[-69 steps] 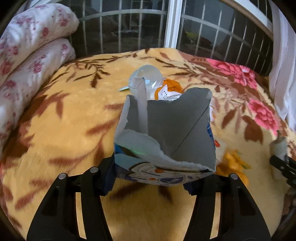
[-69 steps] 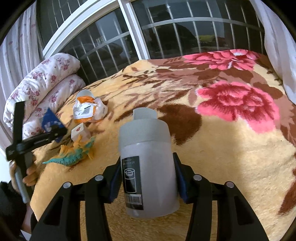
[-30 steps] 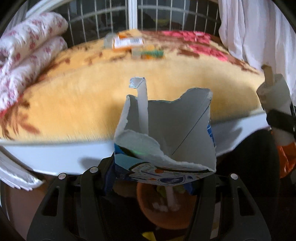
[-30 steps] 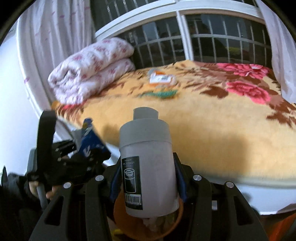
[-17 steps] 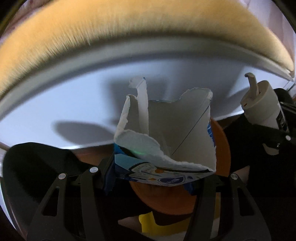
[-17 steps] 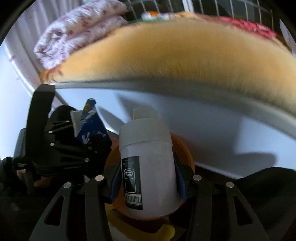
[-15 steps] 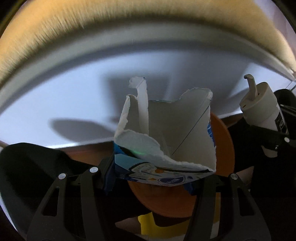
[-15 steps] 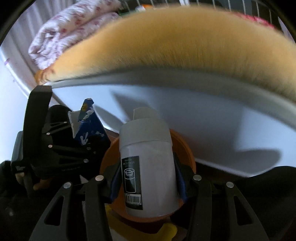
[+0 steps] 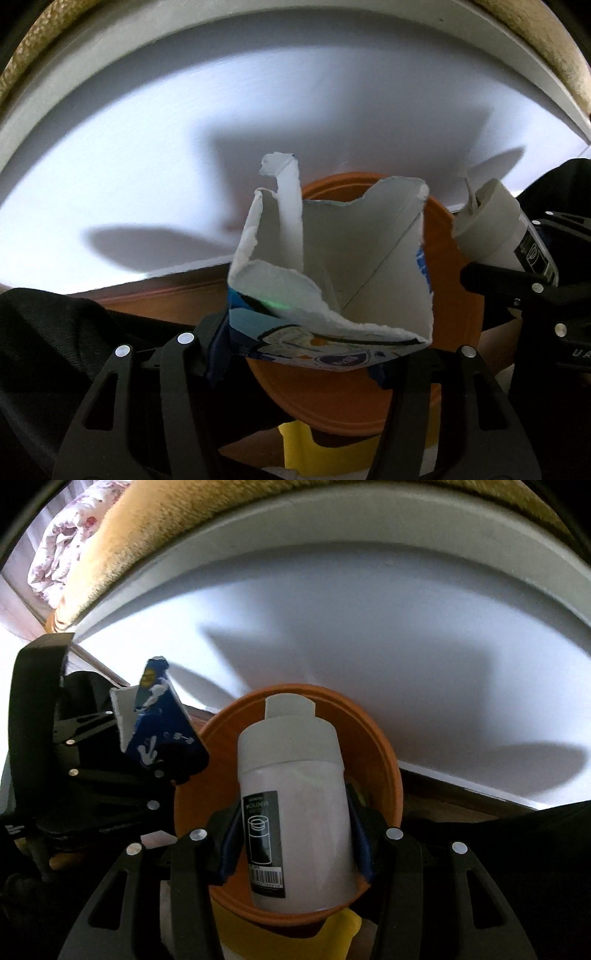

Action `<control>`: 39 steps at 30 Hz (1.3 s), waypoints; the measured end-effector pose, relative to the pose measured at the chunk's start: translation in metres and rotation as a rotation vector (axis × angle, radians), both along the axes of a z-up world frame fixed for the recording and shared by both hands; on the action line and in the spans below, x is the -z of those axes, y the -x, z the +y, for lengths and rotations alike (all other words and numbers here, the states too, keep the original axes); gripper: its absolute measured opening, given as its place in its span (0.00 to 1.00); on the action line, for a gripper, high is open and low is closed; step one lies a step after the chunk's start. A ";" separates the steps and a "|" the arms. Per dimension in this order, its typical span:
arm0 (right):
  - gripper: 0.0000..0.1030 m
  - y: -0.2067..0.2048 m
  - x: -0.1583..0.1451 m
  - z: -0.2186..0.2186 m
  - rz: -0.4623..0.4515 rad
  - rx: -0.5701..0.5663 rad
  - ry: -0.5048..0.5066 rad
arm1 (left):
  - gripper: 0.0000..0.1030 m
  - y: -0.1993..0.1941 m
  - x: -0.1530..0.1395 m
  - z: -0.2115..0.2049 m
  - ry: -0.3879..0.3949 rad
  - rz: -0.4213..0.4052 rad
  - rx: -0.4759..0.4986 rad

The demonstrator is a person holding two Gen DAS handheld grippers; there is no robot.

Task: Collect trash
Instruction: 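Carry bottle and carton over the orange bucket and open both tools, then grasp the orange-green toy dinosaur with right tool while left tool grasps the wooden heart block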

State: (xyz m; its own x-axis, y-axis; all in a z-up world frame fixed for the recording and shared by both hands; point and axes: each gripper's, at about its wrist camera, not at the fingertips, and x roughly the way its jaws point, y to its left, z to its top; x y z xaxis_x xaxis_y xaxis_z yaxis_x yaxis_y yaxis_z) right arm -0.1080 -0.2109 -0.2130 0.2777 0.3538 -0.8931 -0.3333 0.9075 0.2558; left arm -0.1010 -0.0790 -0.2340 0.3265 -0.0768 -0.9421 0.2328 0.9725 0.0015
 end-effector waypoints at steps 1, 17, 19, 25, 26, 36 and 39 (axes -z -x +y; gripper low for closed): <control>0.58 -0.001 -0.001 0.000 -0.002 0.009 0.001 | 0.68 -0.001 0.001 0.000 -0.005 0.004 -0.008; 0.66 0.019 -0.024 -0.033 -0.092 0.112 -0.025 | 0.76 -0.002 -0.007 0.005 0.038 -0.012 -0.055; 0.66 0.020 -0.027 -0.035 -0.110 0.106 -0.014 | 0.76 -0.001 -0.014 0.008 0.045 -0.024 -0.056; 0.70 0.033 -0.063 -0.024 -0.246 0.043 0.044 | 0.76 0.013 -0.052 0.022 0.105 -0.126 -0.057; 0.71 0.035 -0.071 -0.026 -0.270 0.032 0.051 | 0.76 0.016 -0.065 0.025 0.110 -0.158 -0.058; 0.77 -0.009 -0.182 -0.021 -0.344 0.014 -0.137 | 0.84 0.017 -0.176 0.062 0.136 -0.459 -0.139; 0.77 -0.053 -0.209 -0.008 -0.296 0.035 -0.194 | 0.84 0.007 -0.190 0.072 0.149 -0.503 -0.193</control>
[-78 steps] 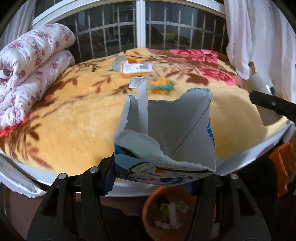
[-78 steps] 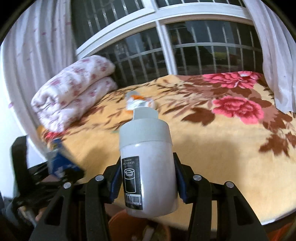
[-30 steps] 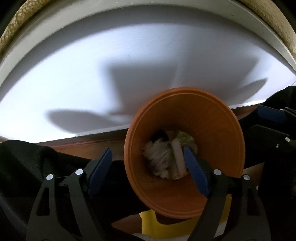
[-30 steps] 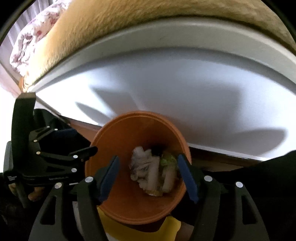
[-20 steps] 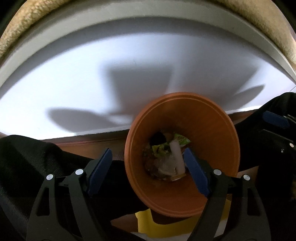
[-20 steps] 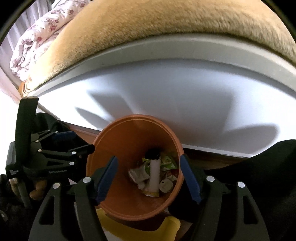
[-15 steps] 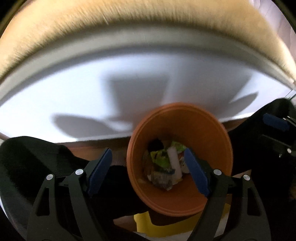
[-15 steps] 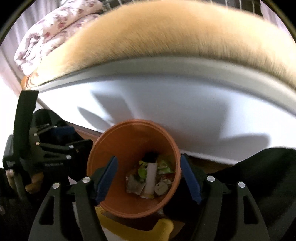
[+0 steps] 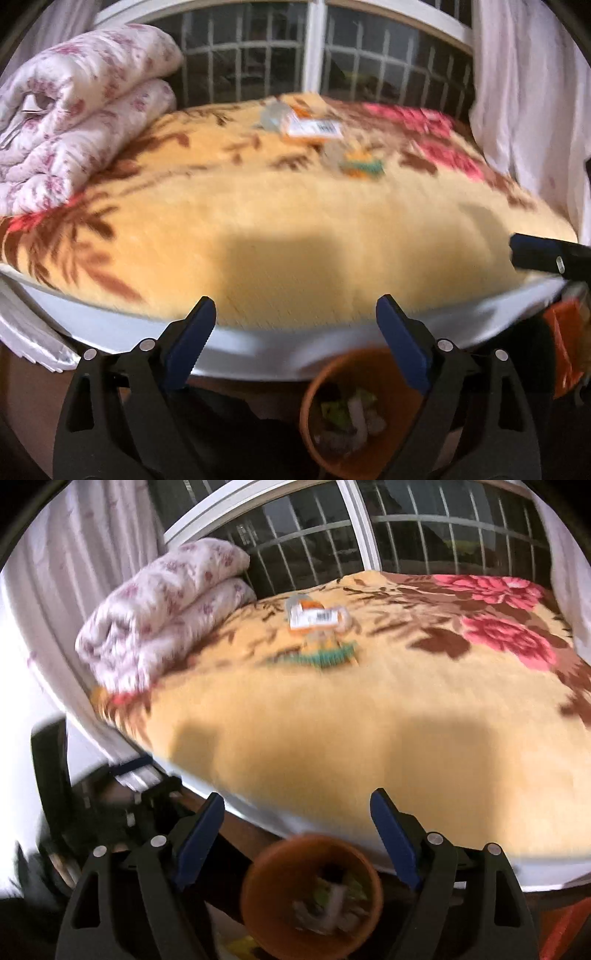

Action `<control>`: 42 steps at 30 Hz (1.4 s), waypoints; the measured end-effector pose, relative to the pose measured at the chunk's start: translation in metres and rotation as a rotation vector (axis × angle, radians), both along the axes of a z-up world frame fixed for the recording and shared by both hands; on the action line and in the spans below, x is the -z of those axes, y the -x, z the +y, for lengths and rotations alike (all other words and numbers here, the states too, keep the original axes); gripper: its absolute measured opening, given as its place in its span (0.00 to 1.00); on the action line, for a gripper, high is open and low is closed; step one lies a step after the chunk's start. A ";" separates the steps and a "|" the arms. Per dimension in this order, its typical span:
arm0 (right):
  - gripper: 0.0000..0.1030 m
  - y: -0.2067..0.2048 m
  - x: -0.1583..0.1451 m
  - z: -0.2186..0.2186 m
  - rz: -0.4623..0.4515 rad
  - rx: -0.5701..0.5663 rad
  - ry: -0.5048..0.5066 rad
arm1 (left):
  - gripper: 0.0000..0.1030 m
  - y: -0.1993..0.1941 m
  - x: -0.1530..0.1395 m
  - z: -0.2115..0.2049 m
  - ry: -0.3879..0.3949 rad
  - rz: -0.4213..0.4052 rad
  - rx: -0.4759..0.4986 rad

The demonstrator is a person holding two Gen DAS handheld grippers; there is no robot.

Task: Collect trash
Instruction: 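Grasp the orange-green toy dinosaur with right tool while left tool grasps the wooden heart block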

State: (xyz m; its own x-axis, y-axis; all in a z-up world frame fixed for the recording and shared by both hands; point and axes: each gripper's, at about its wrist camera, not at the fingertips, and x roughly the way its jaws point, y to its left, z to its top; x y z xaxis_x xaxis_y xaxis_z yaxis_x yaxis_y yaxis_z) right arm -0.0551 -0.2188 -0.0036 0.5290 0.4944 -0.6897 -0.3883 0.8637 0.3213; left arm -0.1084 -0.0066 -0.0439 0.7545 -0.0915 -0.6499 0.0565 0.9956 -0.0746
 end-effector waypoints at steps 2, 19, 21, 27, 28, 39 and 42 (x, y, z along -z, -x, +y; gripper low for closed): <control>0.77 -0.034 -0.012 0.009 0.031 0.003 -0.038 | 0.84 -0.004 -0.005 0.008 0.021 -0.018 -0.024; 0.72 -0.210 0.032 0.052 0.430 0.263 -0.161 | 0.84 -0.036 0.002 0.059 0.141 -0.038 -0.111; 0.63 -0.219 0.036 0.062 0.442 0.274 -0.085 | 0.84 -0.037 0.003 0.060 0.139 -0.040 -0.106; 0.59 -0.236 0.055 0.081 0.487 0.294 0.047 | 0.84 -0.038 0.009 0.060 0.152 -0.028 -0.097; 0.58 -0.237 0.055 0.082 0.479 0.302 0.054 | 0.84 -0.038 0.011 0.059 0.153 -0.024 -0.097; 0.56 -0.186 0.019 0.053 0.239 0.201 0.048 | 0.84 -0.034 0.013 0.035 0.106 0.006 -0.038; 0.56 -0.162 0.001 0.028 0.101 0.193 0.109 | 0.84 -0.042 0.008 0.027 0.094 0.016 -0.019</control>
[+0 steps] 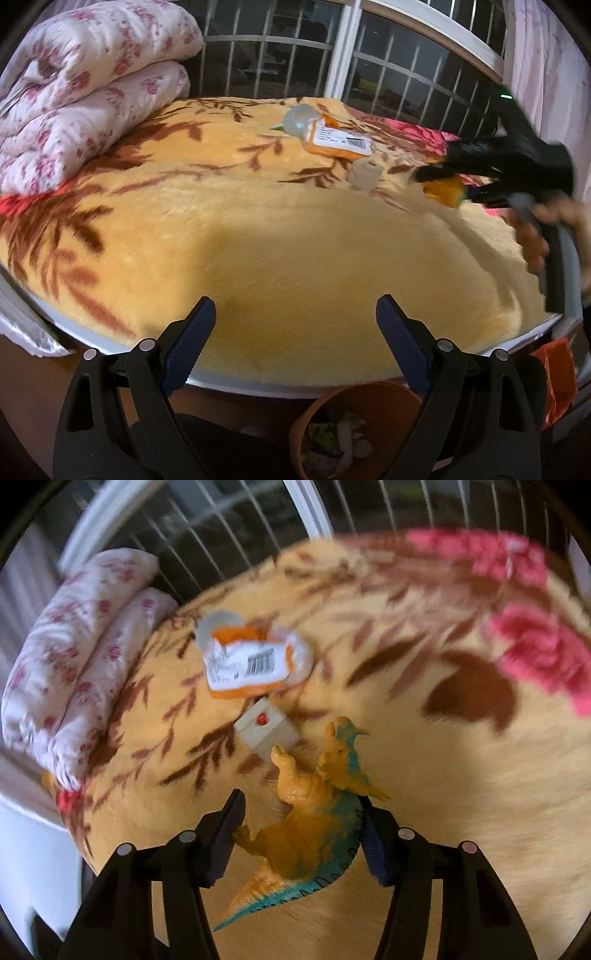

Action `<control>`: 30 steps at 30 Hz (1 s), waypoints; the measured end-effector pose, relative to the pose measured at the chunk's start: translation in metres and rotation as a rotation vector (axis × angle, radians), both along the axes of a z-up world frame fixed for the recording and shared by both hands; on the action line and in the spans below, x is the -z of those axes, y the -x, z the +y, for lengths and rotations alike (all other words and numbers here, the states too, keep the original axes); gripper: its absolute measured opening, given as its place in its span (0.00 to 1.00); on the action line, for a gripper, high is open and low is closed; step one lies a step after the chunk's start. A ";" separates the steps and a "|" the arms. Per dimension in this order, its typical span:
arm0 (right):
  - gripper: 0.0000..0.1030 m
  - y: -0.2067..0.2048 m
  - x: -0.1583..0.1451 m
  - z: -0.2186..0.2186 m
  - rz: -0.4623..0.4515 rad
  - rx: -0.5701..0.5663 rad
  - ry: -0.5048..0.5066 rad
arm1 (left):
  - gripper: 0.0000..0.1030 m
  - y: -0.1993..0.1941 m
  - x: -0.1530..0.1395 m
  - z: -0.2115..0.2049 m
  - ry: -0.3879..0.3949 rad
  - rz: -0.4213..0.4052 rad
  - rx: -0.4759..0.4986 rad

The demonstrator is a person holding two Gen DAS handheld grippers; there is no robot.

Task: Collect trash
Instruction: 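Grasp the orange-green toy dinosaur with right tool while left tool grasps the wooden heart block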

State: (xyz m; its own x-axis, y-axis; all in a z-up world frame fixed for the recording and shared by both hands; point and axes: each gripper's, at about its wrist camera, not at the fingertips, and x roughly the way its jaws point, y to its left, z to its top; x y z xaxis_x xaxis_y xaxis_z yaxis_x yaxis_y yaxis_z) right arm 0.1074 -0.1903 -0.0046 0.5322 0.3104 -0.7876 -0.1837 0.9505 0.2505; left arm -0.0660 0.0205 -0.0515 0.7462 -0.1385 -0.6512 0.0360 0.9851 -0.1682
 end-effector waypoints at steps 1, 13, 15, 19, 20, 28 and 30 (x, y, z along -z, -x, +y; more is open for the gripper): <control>0.56 0.007 -0.003 -0.008 -0.035 0.002 0.025 | 0.84 -0.003 -0.002 -0.003 -0.005 -0.003 0.006; 0.56 0.058 0.003 -0.115 -0.219 0.087 0.135 | 0.84 -0.120 -0.026 -0.075 -0.060 0.025 0.101; 0.56 0.062 0.004 -0.123 -0.237 0.097 0.123 | 0.84 -0.143 -0.025 -0.084 -0.073 0.042 0.094; 0.56 0.064 0.012 -0.133 -0.251 0.112 0.093 | 0.84 -0.189 -0.017 -0.095 -0.022 0.106 0.061; 0.56 0.063 0.016 -0.135 -0.248 0.109 0.083 | 0.84 -0.197 -0.014 -0.096 -0.005 0.126 0.054; 0.56 0.051 0.039 -0.140 -0.226 0.108 0.034 | 0.82 -0.240 0.010 -0.096 0.067 0.219 -0.004; 0.56 0.049 0.043 -0.140 -0.222 0.101 0.027 | 0.67 -0.240 0.011 -0.097 0.044 0.213 -0.007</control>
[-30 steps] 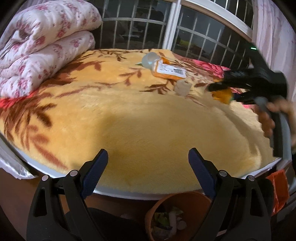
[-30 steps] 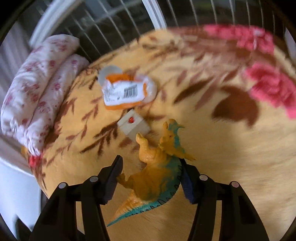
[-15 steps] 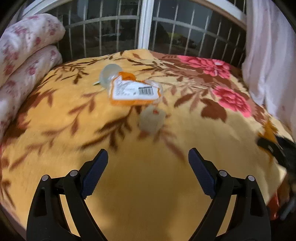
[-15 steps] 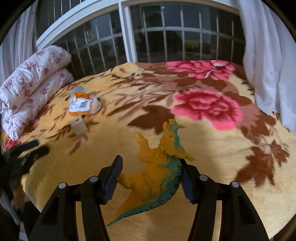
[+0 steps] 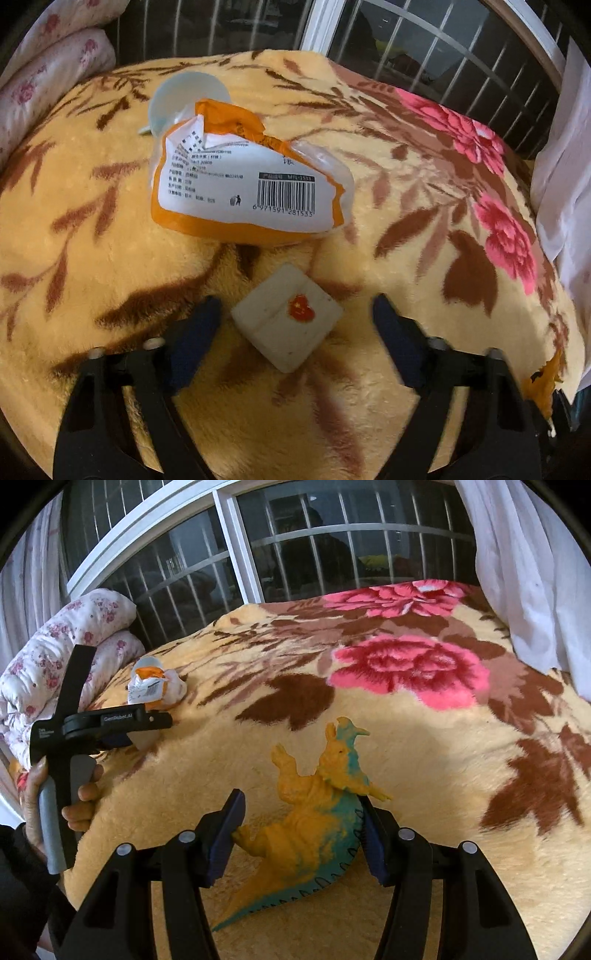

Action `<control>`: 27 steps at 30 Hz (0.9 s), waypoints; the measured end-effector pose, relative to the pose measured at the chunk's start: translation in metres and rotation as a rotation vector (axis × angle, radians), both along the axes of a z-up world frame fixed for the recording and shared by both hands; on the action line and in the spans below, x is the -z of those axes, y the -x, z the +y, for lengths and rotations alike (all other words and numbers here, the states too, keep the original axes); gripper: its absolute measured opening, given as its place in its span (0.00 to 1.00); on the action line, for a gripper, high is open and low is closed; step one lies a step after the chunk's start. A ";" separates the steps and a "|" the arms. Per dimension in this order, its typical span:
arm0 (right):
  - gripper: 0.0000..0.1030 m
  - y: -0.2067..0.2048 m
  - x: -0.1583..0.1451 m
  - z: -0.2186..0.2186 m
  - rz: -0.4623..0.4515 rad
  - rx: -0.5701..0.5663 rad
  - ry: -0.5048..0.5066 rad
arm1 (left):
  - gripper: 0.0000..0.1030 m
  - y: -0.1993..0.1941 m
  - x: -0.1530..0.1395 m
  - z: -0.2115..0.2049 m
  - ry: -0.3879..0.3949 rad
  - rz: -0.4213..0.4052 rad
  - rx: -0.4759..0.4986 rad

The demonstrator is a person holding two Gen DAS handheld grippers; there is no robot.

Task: Collect trash
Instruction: 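Grasp the orange-green toy dinosaur with right tool while left tool grasps the wooden heart block, then carry dinosaur and wooden block over the orange bucket and open both tools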

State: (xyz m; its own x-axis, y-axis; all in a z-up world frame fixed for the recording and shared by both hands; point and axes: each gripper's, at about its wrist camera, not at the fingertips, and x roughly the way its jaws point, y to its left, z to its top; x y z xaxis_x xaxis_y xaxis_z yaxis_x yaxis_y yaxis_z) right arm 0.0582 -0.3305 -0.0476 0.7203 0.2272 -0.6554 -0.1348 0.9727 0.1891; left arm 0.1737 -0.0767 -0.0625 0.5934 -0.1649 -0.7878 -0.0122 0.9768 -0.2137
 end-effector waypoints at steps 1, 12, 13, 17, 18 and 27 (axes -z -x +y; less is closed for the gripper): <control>0.56 0.000 0.002 0.001 -0.001 0.001 0.001 | 0.62 0.000 0.001 0.000 -0.013 0.004 -0.007; 0.55 -0.002 0.009 0.000 0.000 -0.008 -0.017 | 0.46 0.020 -0.010 0.010 0.058 -0.068 -0.004; 0.55 -0.002 0.009 0.000 -0.001 -0.009 -0.017 | 0.46 0.026 -0.013 0.010 0.057 -0.079 0.003; 0.55 -0.002 0.009 0.000 -0.004 -0.008 -0.016 | 0.46 0.051 -0.024 0.008 0.018 -0.110 0.026; 0.55 -0.002 0.009 -0.001 -0.005 -0.007 -0.020 | 0.46 0.056 -0.025 0.007 0.004 -0.113 0.027; 0.55 0.007 -0.010 0.000 -0.037 0.014 -0.015 | 0.46 0.117 -0.052 0.003 -0.126 -0.192 0.034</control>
State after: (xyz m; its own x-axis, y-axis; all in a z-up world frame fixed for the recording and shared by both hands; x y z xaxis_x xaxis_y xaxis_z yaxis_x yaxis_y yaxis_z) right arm 0.0509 -0.3302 -0.0378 0.7476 0.2259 -0.6246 -0.1280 0.9717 0.1983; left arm 0.0567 -0.0736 -0.0109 0.7302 -0.0945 -0.6767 0.0501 0.9951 -0.0849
